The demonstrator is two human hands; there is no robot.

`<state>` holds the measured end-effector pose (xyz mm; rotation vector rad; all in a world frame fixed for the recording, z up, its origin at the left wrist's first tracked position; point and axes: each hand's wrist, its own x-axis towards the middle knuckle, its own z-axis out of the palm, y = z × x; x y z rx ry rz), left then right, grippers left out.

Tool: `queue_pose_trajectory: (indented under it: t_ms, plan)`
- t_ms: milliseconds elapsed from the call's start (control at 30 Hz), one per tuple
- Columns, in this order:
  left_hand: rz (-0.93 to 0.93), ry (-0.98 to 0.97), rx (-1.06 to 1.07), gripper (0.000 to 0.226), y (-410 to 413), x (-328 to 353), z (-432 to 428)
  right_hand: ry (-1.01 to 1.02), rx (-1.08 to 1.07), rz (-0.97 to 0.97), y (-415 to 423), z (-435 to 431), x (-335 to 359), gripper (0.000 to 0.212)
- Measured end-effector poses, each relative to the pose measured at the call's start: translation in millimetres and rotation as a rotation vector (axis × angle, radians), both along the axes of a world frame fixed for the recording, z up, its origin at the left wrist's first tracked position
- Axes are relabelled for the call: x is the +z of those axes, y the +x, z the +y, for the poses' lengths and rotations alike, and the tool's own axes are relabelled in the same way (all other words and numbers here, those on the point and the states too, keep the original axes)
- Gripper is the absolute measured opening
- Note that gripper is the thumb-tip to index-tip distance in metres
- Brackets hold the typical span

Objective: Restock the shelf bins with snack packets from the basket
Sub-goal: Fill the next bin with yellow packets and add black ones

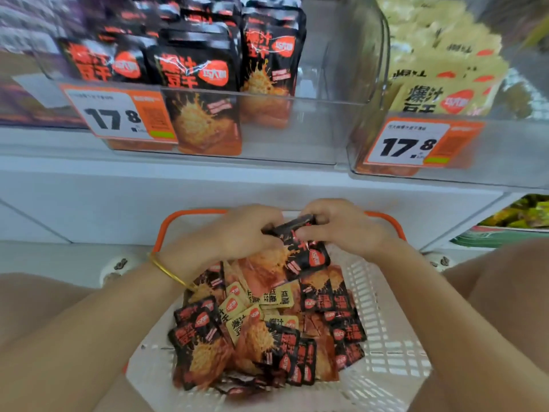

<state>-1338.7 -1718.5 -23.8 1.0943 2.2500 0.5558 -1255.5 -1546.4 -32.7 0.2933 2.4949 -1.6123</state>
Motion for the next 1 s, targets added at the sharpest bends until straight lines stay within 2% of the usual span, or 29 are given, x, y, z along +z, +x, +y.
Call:
queue_pose_trajectory:
  t_ms: [67,100,133,167,233,333,400,467,500,533,567,633,667,767,800,833,900,967,1000]
  plan:
    - [-0.123,0.187,0.083,0.008,-4,29,-2,-0.458,-0.171,0.049,12,6,21,0.029]
    - [-0.168,0.272,0.125,0.01,-4,45,-4,-0.682,-0.164,0.07,18,7,29,0.038]
    - [-0.181,0.357,0.177,0.015,-4,60,-7,-0.806,-0.113,0.096,23,5,35,0.043]
    - [-0.165,0.437,0.227,0.018,-4,73,-7,-0.822,-0.052,0.118,27,0,43,0.045]
    - [-0.112,0.58,0.294,0.02,-6,96,-6,-0.623,-0.022,0.185,22,-13,63,0.036]
    - [0.035,0.804,0.415,0.006,-17,121,-4,-0.363,-0.118,0.392,-7,-24,107,0.02]
    - [0.366,0.908,0.494,0.013,-31,129,-7,-0.198,-0.246,0.502,-40,-21,135,0.018]
    - [0.784,0.761,0.472,0.029,-49,127,-12,0.112,-0.339,0.572,-70,-20,156,0.031]
    - [0.918,0.637,0.446,0.032,-56,121,-13,0.244,-0.333,0.541,-84,-18,162,0.034]
    - [0.981,0.526,0.426,0.034,-62,116,-15,0.327,-0.314,0.459,-98,-14,163,0.026]
    - [0.996,0.453,0.418,0.036,-66,110,-15,0.348,-0.293,0.354,-108,-11,163,0.024]
    - [1.006,0.383,0.407,0.038,-69,98,-13,0.233,-0.28,0.178,-119,-6,157,0.037]
    - [1.03,0.375,0.4,0.039,-69,94,-12,0.149,-0.3,0.135,-121,-3,153,0.035]
    - [1.08,0.374,0.401,0.04,-68,92,-12,-0.131,-0.378,0.089,-120,3,146,0.021]
    - [1.086,0.373,0.403,0.04,-68,92,-12,-0.173,-0.399,0.084,-123,5,144,0.017]
    - [1.094,0.375,0.406,0.04,-69,92,-11,-0.179,-0.422,0.077,-128,6,141,0.021]
    - [1.092,0.365,0.411,0.039,-69,92,-10,0.014,-0.435,0.015,-143,7,133,0.037]
    - [1.094,0.371,0.415,0.038,-68,91,-10,0.363,-0.378,-0.08,-154,6,125,0.035]
    - [1.099,0.372,0.417,0.038,-68,91,-10,0.458,-0.345,-0.105,-157,3,124,0.031]
